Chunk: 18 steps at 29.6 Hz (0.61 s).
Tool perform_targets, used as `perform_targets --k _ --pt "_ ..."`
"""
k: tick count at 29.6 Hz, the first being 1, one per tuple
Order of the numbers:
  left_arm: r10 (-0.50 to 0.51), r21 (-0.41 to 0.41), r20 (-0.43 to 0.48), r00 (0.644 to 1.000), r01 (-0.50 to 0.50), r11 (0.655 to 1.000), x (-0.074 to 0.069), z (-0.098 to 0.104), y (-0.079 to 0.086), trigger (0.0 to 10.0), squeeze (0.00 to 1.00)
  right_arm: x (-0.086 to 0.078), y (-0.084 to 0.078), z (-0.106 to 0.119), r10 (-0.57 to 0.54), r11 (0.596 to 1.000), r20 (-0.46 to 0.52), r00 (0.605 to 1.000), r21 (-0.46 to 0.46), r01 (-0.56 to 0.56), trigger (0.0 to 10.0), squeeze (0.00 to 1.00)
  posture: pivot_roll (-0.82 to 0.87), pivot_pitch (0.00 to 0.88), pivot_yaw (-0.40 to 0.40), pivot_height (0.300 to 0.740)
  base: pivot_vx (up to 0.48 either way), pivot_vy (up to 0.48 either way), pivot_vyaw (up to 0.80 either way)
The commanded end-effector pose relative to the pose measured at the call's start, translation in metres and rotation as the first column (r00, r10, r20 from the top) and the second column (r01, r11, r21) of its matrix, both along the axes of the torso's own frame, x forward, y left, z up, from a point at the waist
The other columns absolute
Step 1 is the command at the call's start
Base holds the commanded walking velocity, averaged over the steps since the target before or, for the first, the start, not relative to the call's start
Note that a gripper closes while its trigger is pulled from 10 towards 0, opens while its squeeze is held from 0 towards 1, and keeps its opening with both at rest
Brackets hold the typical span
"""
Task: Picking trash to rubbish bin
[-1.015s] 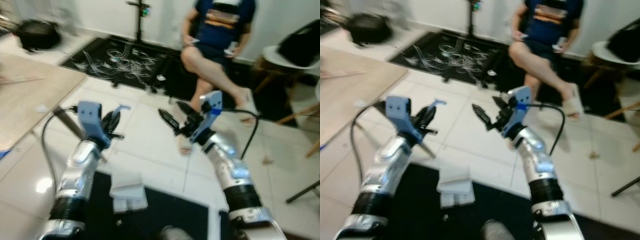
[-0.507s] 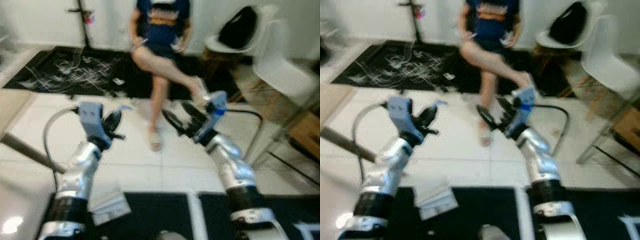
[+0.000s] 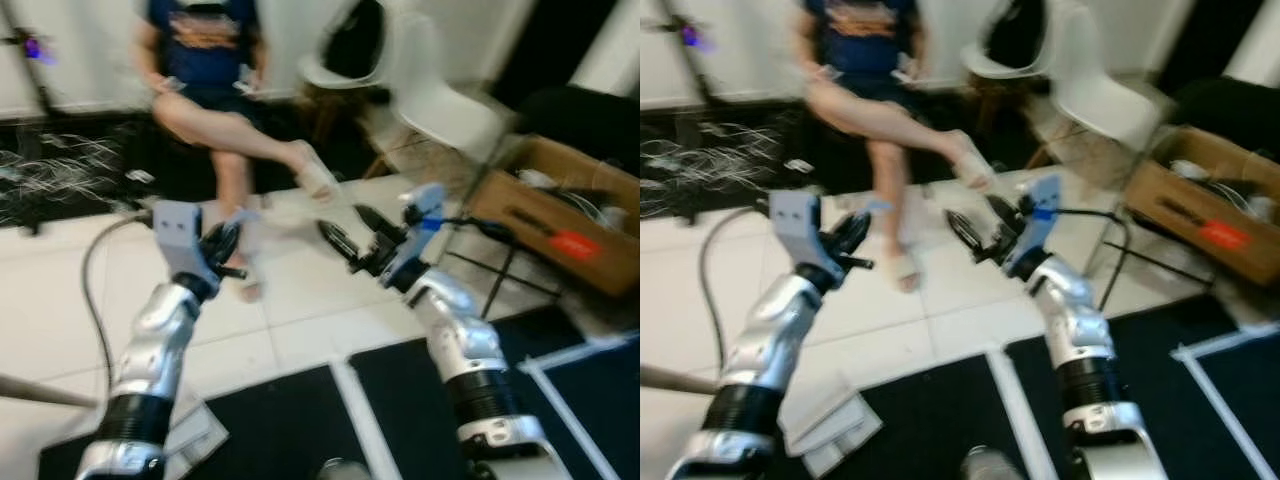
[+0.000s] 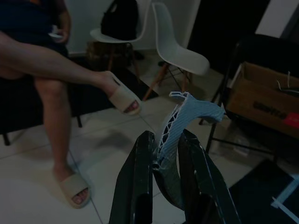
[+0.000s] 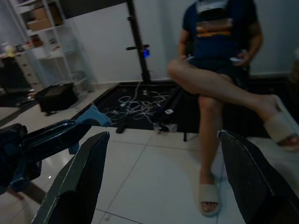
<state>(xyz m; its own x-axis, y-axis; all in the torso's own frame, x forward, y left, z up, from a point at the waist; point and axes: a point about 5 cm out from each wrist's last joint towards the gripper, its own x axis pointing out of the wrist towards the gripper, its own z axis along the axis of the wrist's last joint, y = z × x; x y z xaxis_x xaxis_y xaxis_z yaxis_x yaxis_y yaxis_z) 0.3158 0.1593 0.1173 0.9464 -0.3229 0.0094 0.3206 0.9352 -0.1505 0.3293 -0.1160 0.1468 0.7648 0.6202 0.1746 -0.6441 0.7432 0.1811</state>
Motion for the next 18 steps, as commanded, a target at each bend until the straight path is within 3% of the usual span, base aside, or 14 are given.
perform_targets --k 1,10,12,15,18 --pt "-0.009 -0.002 -0.014 1.0 0.009 1.0 -0.001 -0.003 -0.001 10.0 0.0 0.0 -0.004 -0.001 -0.011 1.0 -0.006 1.0 -0.005 0.011 10.0 0.0 0.03 0.0 -0.004 0.74 0.0 0.0 -0.8" --pt "-0.018 0.006 -0.017 1.0 0.019 1.0 -0.001 -0.004 -0.002 10.0 0.0 -0.001 -0.004 0.0 0.003 1.0 0.002 1.0 0.017 -0.003 10.0 0.0 0.03 0.0 -0.003 0.74 0.0 0.0 -0.8" --pt "-0.021 0.006 -0.018 1.0 0.021 1.0 -0.001 -0.004 -0.002 10.0 0.0 -0.005 -0.003 0.001 0.074 0.996 0.025 0.997 0.054 -0.075 10.0 0.0 0.03 0.0 -0.003 0.74 0.0 0.0 -0.8" --pt "-0.022 0.006 -0.017 1.0 0.022 1.0 -0.001 -0.004 -0.002 10.0 0.0 -0.005 -0.002 0.001 0.092 0.994 0.03 0.995 0.058 -0.094 10.0 0.0 0.03 0.0 -0.003 0.74 0.0 0.0 -0.8" --pt "-0.023 0.006 -0.017 1.0 0.023 1.0 -0.001 -0.004 -0.002 10.0 0.0 -0.01 0.002 -0.001 0.194 0.981 0.048 0.98 0.012 -0.194 10.0 0.0 0.03 0.0 -0.002 0.74 0.0 0.0 -0.8"
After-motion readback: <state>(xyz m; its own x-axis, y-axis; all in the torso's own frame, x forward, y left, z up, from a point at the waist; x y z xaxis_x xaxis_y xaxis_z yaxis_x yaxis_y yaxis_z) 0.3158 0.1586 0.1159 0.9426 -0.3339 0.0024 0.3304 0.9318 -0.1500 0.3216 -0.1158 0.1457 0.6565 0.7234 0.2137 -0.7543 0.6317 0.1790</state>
